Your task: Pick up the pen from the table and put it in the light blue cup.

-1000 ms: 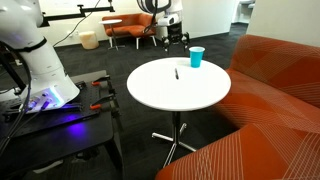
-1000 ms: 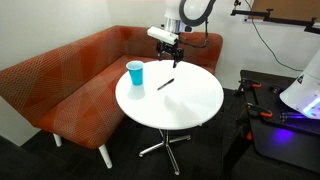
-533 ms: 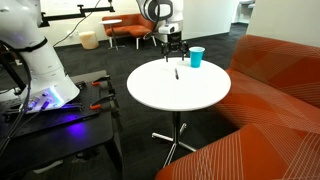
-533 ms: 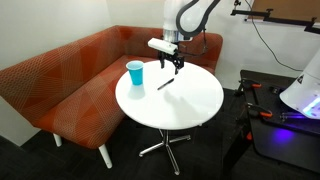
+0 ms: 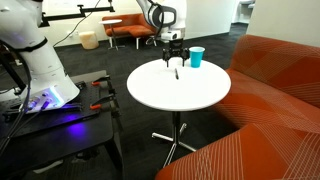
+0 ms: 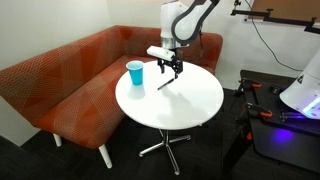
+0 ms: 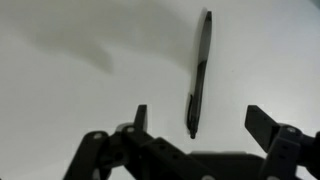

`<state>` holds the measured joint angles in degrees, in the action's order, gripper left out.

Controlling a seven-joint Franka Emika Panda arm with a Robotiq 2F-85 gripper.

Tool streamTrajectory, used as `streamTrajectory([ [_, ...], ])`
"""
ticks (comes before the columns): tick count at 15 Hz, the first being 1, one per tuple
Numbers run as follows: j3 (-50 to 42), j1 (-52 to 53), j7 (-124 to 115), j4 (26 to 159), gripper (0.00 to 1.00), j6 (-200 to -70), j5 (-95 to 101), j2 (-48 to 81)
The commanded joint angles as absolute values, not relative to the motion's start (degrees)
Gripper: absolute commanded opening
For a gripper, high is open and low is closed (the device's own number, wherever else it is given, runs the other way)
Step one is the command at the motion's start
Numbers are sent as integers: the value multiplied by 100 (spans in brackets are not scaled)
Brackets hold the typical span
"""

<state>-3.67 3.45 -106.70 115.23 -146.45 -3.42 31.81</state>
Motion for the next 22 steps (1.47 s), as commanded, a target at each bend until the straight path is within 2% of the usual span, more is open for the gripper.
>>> streamTrajectory([
  [1,-532,423,-10616,10998,100,-14164,-397,3513],
  [14,-682,704,-10713,10704,100,-14010,-288,3909],
  [15,-693,724,-10723,10711,98,-14024,-286,3908],
  [16,-691,727,-10719,10714,86,-14027,-291,3906],
  [17,-691,729,-10711,10713,83,-14029,-296,3910],
  [20,-715,730,-10717,10680,77,-14025,-294,3954],
  [21,-718,719,-10712,10660,83,-14008,-301,3977],
  [22,-735,724,-10726,10648,81,-14009,-293,3999],
])
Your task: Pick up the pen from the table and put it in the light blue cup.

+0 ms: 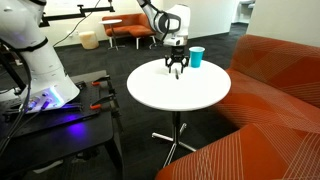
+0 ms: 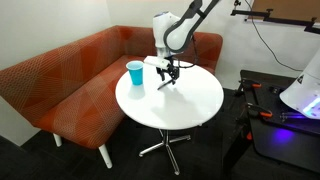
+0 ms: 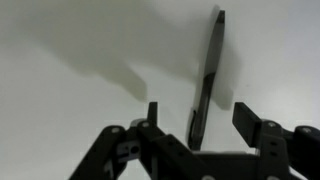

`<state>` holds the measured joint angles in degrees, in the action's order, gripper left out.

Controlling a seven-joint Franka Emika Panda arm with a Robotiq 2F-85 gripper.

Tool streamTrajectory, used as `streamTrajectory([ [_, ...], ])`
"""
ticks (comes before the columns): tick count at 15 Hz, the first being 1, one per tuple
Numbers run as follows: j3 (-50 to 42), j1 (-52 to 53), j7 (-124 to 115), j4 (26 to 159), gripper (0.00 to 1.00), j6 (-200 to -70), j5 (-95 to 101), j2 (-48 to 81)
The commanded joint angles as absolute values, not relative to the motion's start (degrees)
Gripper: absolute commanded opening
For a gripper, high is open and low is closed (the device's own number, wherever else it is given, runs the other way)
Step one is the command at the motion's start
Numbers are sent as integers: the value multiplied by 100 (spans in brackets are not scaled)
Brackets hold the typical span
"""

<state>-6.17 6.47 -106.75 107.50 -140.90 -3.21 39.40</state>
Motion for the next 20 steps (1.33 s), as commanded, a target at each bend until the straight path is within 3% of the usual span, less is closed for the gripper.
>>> streamTrajectory([
  [1,-747,727,-10731,10645,80,-14009,-290,4013],
  [4,-787,746,-10745,10638,63,-14006,-273,4041],
  [5,-794,748,-10744,10636,49,-14008,-271,4047],
  [11,-858,845,-10810,10704,4,-14069,-161,3970],
  [13,-892,910,-10857,10779,0,-14109,-118,3873],
  [20,-1175,1339,-11208,11322,3,-14313,279,3221],
])
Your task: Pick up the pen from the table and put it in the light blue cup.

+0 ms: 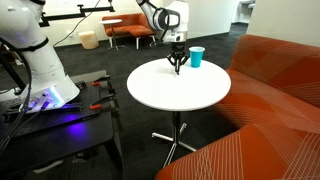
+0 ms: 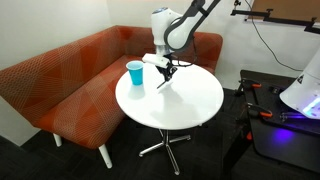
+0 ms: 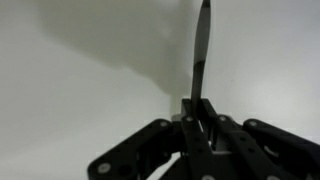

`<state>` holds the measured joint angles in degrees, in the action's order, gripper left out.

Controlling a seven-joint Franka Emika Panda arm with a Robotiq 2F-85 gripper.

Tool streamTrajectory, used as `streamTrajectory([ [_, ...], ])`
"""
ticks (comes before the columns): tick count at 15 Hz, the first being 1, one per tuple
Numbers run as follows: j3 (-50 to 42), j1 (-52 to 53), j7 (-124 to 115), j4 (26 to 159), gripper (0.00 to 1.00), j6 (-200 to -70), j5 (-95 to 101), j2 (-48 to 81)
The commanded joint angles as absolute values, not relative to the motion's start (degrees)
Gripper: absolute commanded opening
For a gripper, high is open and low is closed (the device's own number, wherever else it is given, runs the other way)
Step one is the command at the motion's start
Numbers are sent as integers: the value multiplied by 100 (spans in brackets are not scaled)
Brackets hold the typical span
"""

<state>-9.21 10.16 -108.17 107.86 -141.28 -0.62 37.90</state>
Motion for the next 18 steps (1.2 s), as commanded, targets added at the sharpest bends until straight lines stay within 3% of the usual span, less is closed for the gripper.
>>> streamTrajectory([
  [1,-1255,1440,-11351,11439,3,-14356,462,3070],
  [9,-1813,2310,-13487,11920,3,-14078,3381,2051],
  [17,-873,2019,-15176,11562,3,-12740,5965,1891],
  [18,-1562,2675,-14890,11334,3,-12667,5742,1982],
])
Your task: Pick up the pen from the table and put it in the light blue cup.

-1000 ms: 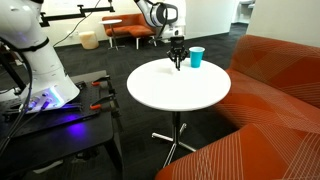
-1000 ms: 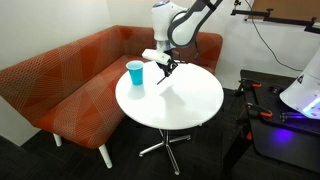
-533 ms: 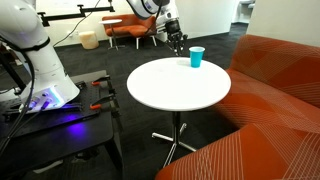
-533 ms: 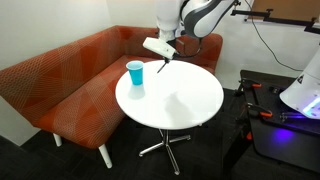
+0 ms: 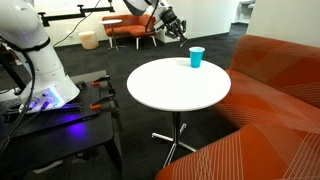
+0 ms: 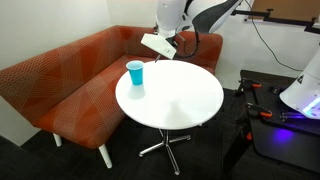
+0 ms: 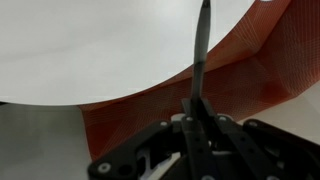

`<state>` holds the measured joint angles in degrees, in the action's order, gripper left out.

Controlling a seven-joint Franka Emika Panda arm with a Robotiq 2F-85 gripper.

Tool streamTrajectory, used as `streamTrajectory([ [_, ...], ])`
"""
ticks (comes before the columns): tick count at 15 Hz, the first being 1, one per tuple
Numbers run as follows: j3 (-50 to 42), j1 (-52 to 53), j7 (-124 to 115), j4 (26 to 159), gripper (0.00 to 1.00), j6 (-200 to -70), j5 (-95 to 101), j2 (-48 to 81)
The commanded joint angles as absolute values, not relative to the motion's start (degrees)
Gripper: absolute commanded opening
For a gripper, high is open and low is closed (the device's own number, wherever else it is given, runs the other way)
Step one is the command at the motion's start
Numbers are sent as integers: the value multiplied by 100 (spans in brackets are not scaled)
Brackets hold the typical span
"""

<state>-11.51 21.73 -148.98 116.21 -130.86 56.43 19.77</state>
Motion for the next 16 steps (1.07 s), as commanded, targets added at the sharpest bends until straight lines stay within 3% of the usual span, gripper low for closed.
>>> streamTrajectory([
  [1,-1514,2683,-14918,11282,3,-12574,5822,2012],
  [8,-1718,3053,-14819,10844,3,-12183,6190,2327],
  [9,-969,2402,-14849,10775,3,-11939,6476,2320],
  [13,-408,1998,-14886,10540,3,-11364,7109,2572],
  [16,-732,2264,-14884,10350,3,-11357,7230,2773],
])
